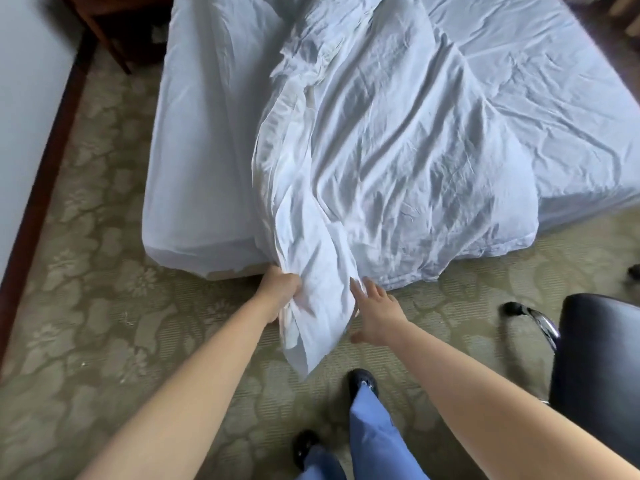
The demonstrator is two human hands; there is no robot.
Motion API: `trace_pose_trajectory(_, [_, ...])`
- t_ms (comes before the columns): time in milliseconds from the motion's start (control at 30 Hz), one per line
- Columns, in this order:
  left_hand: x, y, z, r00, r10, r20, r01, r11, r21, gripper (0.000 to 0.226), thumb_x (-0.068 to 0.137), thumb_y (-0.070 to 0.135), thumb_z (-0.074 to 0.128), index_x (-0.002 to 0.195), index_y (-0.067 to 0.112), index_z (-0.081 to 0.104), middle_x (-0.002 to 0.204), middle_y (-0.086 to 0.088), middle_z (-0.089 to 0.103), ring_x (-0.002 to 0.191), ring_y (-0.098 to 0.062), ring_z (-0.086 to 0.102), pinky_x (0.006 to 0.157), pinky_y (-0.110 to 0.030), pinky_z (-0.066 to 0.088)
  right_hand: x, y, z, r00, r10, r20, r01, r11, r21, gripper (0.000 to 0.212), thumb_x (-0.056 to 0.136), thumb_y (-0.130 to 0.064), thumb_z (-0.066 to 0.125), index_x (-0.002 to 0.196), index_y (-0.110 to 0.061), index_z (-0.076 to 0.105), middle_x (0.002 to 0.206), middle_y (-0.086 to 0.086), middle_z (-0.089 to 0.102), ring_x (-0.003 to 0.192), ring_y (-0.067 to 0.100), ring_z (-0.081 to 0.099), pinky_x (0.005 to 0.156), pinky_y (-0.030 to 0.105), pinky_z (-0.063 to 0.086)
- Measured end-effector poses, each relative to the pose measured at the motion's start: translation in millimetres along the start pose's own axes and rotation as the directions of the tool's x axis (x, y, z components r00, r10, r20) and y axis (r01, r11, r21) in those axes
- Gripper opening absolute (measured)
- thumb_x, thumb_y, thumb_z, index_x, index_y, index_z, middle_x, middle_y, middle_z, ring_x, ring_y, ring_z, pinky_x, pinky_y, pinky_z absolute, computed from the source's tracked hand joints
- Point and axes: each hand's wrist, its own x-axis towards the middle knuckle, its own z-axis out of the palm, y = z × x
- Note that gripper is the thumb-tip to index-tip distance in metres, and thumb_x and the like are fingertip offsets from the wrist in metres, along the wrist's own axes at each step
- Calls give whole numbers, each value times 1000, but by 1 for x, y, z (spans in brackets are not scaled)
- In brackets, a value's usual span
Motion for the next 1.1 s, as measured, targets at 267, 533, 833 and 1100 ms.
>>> trace_pose_trajectory(267, [-50,-22,-7,995,34,90,-5,954,-300,32,84,-13,32,77,-2,61,55,-7,62,51,-17,61,49,-20,48,-36,-34,15,934,-18,-357,39,998,51,104,85,-6,56,147,-28,-24,157,2,-24,147,20,-10,119,33,0])
trace_pose_trajectory(533, [-91,23,-52,981,184,56,-159,941,-300,24,87,-4,37,93,2,59,82,-15,59,65,-26,57,55,-29,48,-94,-47,-72,646,110,-756,36,984,174,30,82,-15,54,112,-12,52,104,12,62,103,34,55,70,37,39])
trace_pose_trajectory(833, [-128,29,-56,932,363,4,-360,923,-135,34,85,11,44,117,6,54,110,-15,64,97,-30,64,83,-40,56,-179,-41,-115,593,-85,-800,-51,989,-142,25,82,-9,53,107,-7,54,104,17,56,90,41,59,65,38,39])
trace_pose_trajectory(1100, [-115,-51,-76,973,218,-82,-211,974,82,32,92,15,48,123,10,44,113,-13,56,97,-29,57,81,-36,51,-159,-60,-35,796,-72,-601,-17,990,-142,31,86,-10,47,117,-11,48,112,15,53,100,36,58,66,37,41])
